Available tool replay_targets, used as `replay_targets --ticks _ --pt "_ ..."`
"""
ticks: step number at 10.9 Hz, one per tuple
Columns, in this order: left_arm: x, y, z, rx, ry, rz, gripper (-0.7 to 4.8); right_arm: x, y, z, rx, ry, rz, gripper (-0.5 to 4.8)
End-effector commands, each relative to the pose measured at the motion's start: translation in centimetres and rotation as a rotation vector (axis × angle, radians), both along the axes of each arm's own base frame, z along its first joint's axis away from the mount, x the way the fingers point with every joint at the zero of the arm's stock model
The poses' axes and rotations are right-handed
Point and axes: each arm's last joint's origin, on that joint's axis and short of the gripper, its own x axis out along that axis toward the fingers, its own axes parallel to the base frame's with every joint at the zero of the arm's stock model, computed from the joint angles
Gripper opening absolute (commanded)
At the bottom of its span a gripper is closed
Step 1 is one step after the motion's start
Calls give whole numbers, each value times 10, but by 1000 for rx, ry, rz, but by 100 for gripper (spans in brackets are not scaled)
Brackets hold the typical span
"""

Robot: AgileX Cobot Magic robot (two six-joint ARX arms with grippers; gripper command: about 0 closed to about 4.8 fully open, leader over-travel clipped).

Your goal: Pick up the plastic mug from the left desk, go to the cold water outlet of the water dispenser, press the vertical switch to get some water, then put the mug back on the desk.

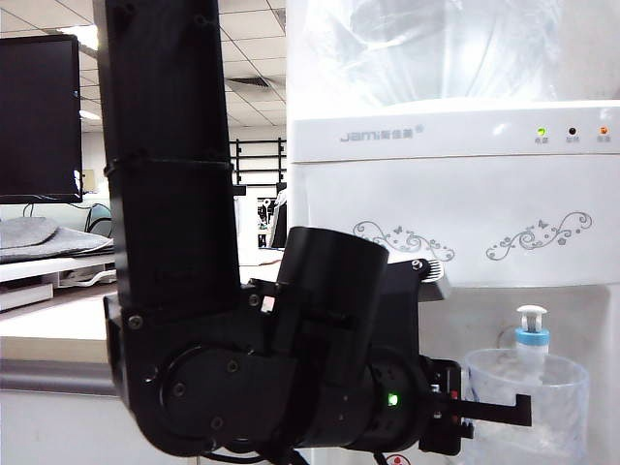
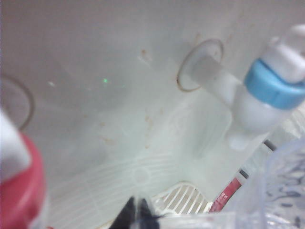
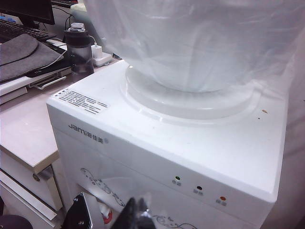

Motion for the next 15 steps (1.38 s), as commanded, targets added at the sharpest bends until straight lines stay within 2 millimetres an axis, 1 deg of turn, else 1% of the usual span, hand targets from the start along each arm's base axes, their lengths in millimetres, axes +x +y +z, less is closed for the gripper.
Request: replay_targets --ticks 1,3,6,15 --pt "2 -3 -5 -5 21 -5 -6 0 0 2 12 -12 -2 -1" --pt "4 -7 -9 36 49 -4 -6 0 0 2 12 -12 -2 -1" --pt "6 -11 -8 41 52 -6 -6 0 0 2 12 -12 -3 -1" --pt "7 -12 -7 36 54 -9 -6 -1 -1 3 15 -16 -4 -1"
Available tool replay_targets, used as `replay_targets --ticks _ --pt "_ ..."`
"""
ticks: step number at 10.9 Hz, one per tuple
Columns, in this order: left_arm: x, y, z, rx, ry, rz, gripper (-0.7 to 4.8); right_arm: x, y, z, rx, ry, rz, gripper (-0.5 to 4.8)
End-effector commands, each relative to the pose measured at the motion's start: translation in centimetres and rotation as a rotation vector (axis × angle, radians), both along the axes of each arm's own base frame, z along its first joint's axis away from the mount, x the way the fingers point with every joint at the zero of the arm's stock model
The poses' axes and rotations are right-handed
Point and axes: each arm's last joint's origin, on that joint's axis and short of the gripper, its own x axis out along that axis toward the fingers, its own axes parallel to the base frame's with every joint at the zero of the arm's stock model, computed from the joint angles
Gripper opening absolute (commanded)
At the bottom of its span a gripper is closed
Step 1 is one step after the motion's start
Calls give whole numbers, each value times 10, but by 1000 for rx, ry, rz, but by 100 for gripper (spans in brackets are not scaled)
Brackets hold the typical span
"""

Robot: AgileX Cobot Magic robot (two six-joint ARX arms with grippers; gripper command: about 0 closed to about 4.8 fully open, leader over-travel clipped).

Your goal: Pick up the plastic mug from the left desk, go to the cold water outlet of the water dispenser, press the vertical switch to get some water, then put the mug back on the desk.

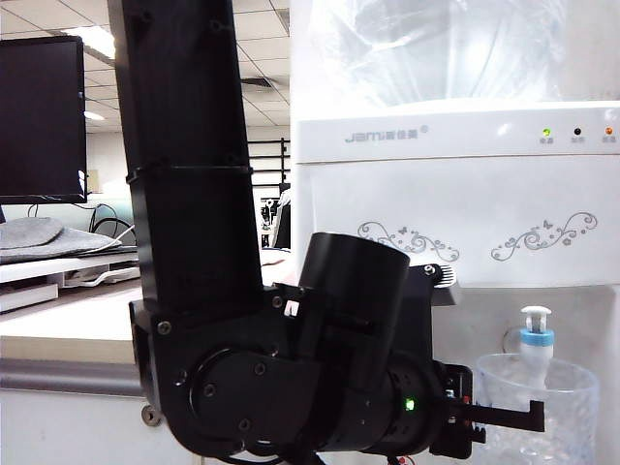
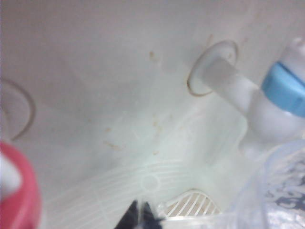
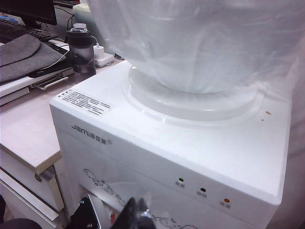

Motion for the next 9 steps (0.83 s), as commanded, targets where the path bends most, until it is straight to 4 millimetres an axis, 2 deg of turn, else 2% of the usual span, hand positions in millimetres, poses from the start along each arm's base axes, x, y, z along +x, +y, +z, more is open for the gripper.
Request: replay_targets --ticks 1,9 --pt "2 -1 -4 12 50 -26 -6 -1 -1 3 15 -18 -10 -1" --pt "2 -1 -4 12 51 -26 -6 0 -2 6 34 -40 -28 -1"
